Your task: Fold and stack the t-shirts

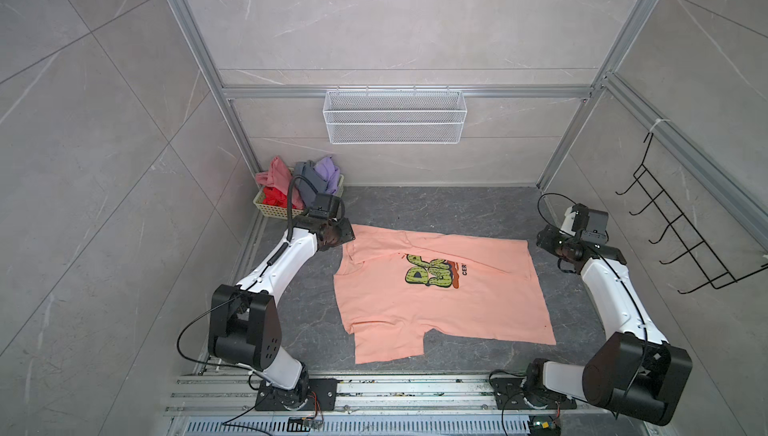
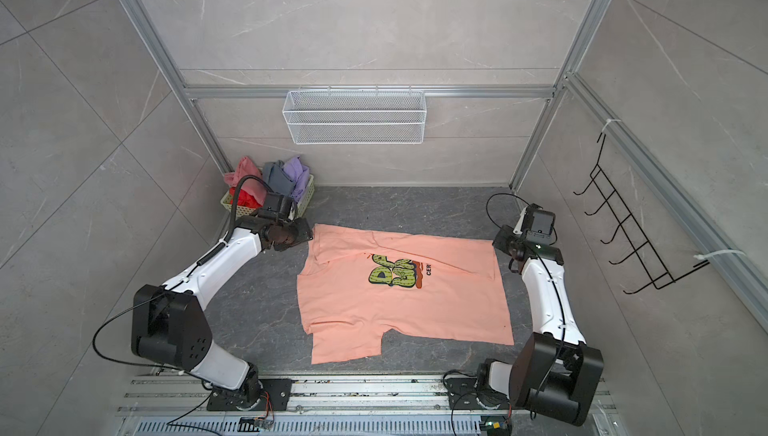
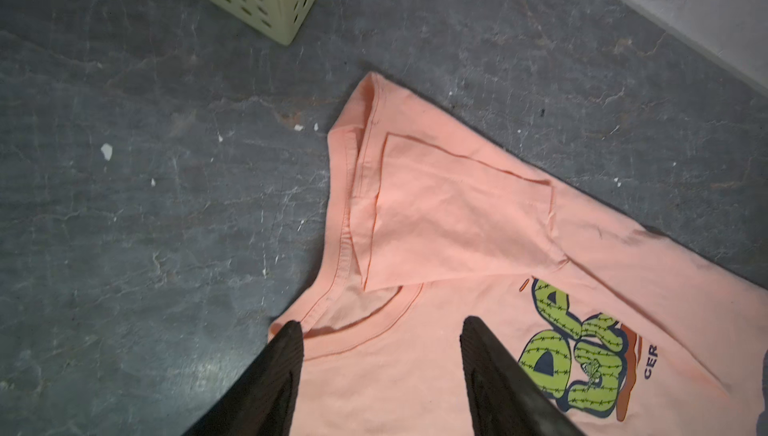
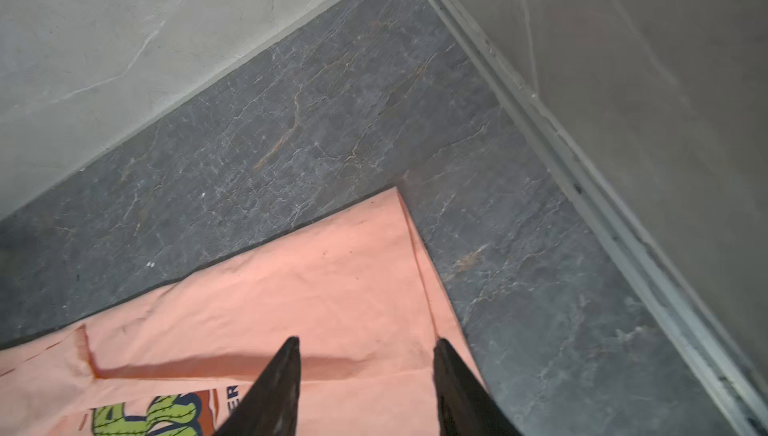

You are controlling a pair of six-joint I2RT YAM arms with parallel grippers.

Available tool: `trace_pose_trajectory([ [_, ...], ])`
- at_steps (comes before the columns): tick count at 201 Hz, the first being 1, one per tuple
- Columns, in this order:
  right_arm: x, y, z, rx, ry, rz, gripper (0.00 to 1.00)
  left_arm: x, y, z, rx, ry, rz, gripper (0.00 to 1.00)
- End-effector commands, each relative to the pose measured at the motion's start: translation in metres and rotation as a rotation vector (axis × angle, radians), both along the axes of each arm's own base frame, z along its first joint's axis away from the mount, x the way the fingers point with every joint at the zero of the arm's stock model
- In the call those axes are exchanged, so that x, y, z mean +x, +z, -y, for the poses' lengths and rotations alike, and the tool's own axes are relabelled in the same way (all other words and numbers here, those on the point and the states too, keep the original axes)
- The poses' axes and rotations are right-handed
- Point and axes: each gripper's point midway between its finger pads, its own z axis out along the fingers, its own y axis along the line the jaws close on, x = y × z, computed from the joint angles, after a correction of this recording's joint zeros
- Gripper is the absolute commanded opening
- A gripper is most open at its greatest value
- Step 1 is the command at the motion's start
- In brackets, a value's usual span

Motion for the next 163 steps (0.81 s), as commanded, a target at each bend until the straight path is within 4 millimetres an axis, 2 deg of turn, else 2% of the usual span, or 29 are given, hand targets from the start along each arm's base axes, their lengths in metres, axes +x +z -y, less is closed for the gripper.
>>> trace_pose_trajectory([
  [1, 0.007, -0.020, -0.018, 0.190, -0.036, 0.015, 0.53, 0.015, -0.024, 0.011, -0.006, -0.044, -0.058, 0.61],
  [29, 0.010, -0.045, -0.029, 0.285, -0.056, -0.010, 0.53, 0.045, -0.052, 0.030, -0.047, -0.079, -0.083, 0.55],
  [51, 0.004, -0.064, -0.033, 0.305, -0.077, -0.070, 0.52, 0.065, -0.070, 0.036, -0.043, -0.081, -0.096, 0.53],
  [83, -0.007, -0.069, -0.034, 0.303, -0.088, -0.088, 0.52, 0.080, -0.091, 0.033, -0.021, -0.055, -0.086, 0.50],
  [117, -0.013, -0.071, -0.036, 0.305, -0.089, -0.105, 0.52, 0.090, -0.100, 0.031, -0.003, -0.060, -0.062, 0.49],
  [163, -0.016, -0.073, -0.036, 0.303, -0.095, -0.119, 0.51, 0.097, -0.115, 0.042, -0.039, -0.095, -0.063, 0.42],
])
